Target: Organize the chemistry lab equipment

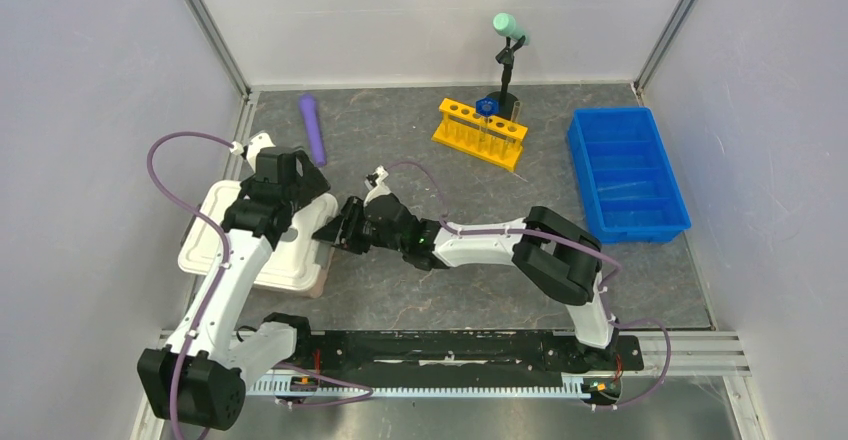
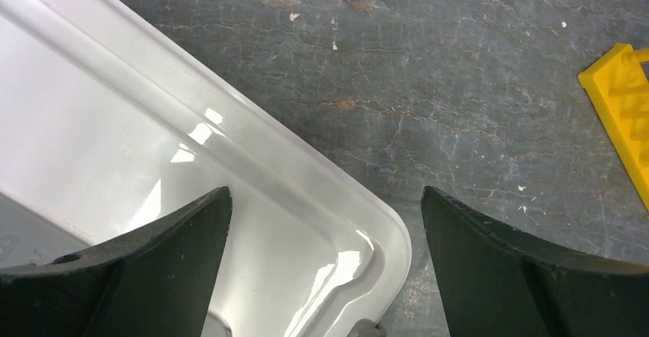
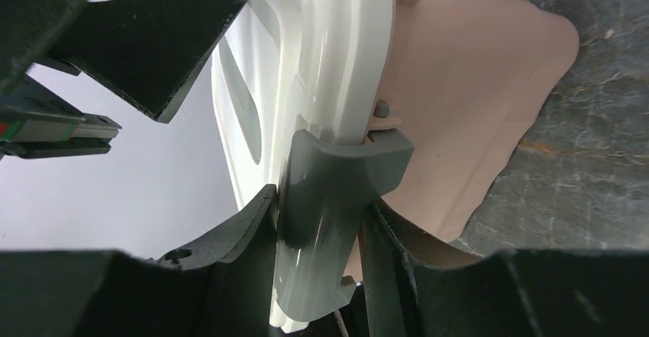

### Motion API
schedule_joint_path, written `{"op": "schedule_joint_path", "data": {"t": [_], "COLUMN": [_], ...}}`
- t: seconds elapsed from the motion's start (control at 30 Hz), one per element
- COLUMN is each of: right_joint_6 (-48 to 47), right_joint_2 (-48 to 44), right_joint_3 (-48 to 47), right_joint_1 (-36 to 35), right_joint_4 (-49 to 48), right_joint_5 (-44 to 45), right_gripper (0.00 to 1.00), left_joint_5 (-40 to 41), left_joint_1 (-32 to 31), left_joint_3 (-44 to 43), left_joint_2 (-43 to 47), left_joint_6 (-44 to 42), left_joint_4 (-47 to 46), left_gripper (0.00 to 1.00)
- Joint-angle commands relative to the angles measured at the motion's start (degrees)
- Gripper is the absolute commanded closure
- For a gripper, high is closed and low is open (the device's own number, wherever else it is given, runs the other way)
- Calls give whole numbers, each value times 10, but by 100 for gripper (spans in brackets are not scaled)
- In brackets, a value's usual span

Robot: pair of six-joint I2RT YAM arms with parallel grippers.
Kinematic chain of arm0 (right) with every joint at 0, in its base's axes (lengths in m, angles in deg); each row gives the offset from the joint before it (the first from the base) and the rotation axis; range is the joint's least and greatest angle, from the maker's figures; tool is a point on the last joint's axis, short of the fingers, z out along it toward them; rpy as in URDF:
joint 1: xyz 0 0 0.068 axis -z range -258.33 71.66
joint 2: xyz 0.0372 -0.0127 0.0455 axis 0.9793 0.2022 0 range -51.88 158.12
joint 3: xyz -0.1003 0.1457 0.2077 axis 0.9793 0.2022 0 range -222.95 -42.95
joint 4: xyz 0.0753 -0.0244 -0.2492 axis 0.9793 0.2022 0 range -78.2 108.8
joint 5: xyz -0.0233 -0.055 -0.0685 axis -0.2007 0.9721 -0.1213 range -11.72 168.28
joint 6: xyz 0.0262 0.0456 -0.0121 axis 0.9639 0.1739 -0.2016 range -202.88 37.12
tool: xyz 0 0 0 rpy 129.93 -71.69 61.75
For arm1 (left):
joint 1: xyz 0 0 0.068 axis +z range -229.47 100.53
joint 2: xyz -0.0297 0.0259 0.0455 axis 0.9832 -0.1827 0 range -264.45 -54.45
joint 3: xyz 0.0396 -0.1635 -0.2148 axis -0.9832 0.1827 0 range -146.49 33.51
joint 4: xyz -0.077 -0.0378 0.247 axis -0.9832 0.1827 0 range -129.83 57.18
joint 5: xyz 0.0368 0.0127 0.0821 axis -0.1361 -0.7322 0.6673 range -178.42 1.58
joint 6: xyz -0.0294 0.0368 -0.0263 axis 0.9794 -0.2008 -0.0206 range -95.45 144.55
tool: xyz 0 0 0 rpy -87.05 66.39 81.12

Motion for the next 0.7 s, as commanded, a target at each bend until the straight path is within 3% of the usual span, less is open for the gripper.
{"op": "schedule_joint_path", "data": {"t": [0.0,0.27,0.53,0.67], "right_joint_6": [-100,-229,-355,-415], "right_joint_2": [-35,-56,-73,-54], "right_joint_3": [6,4,-7,-70], "right_joint_1": [26,73,104,102], "right_joint_4": [66,165,247,312], "right_joint_5": [31,-10,15,29], "right_gripper": [71,71,71,70], "left_joint_5": [-12,-11,-9,-16], "left_joint_1": [3,3,2,3], "left_joint_3": [5,1,-1,-4], "left_joint_2": [7,0,-7,-16], "left_joint_6": [-6,-3,2,8], "left_joint_4": [5,6,7,4], "left_gripper": [0,0,0,0]}}
